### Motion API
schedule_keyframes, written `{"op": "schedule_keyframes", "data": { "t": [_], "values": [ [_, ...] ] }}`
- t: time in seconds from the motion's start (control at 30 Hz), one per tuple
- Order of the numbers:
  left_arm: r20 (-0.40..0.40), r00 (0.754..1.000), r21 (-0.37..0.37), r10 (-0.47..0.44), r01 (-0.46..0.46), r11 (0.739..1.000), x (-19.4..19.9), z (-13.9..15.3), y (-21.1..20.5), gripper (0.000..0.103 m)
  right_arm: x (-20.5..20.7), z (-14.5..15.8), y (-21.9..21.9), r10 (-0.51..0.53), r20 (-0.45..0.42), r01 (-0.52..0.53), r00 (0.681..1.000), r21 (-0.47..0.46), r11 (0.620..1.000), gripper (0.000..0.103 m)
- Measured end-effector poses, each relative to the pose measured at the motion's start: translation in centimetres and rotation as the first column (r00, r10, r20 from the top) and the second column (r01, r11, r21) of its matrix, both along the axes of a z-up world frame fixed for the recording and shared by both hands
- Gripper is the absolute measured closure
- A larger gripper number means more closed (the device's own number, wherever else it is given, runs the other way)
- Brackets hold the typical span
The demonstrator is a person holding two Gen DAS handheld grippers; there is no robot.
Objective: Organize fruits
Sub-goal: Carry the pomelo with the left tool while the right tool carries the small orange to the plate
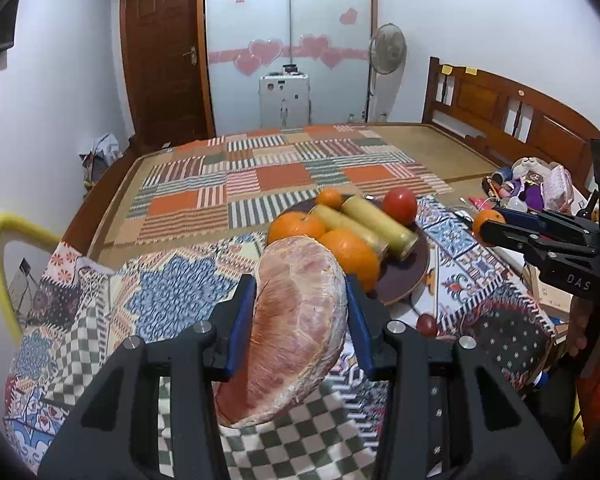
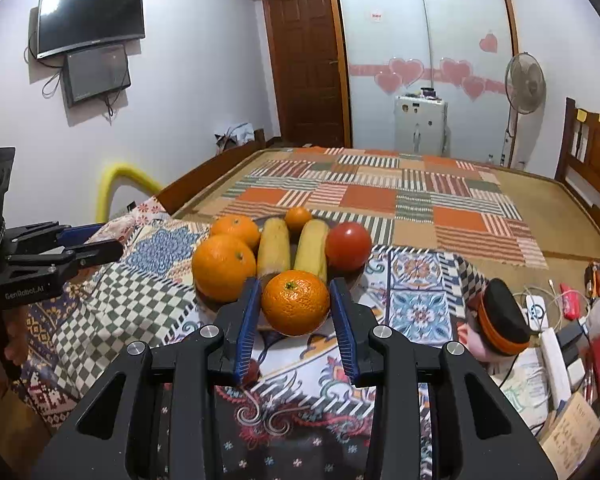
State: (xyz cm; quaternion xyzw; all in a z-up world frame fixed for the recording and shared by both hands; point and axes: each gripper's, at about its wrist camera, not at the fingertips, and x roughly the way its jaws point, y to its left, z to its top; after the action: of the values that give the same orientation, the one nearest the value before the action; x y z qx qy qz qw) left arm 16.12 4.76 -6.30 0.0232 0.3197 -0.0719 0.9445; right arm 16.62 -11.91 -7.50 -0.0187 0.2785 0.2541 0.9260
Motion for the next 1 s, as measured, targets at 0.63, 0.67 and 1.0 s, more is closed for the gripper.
{"op": "schedule_keyframes", "data": {
  "t": [0.63, 0.67, 1.0],
  "values": [
    [0.032, 0.998, -0.012, -0.05, 0.051, 0.999, 6.2, 0.9, -3.8, 0.059, 4.0, -0.7, 0.9, 0.019, -0.002, -0.019, 1.0, -0.024, 1.0, 0.07],
    [0.026, 0.998, -0.01, -0.053, 0.053, 0.999, 6.8, 0.7, -4.1, 0.059, 4.2, -0.8, 0.8, 0.017, -0.004, -0.018, 1.0, -0.03, 0.999, 0.07],
    [-0.047, 0.997, -0.026, -0.057, 0.055, 0.998, 11.2, -1.5, -5.7, 0.059, 6.3, -2.8, 0.3, -0.007, -0.061, 0.003, 0.998, -0.07, 0.998, 0.07]
  ]
}}
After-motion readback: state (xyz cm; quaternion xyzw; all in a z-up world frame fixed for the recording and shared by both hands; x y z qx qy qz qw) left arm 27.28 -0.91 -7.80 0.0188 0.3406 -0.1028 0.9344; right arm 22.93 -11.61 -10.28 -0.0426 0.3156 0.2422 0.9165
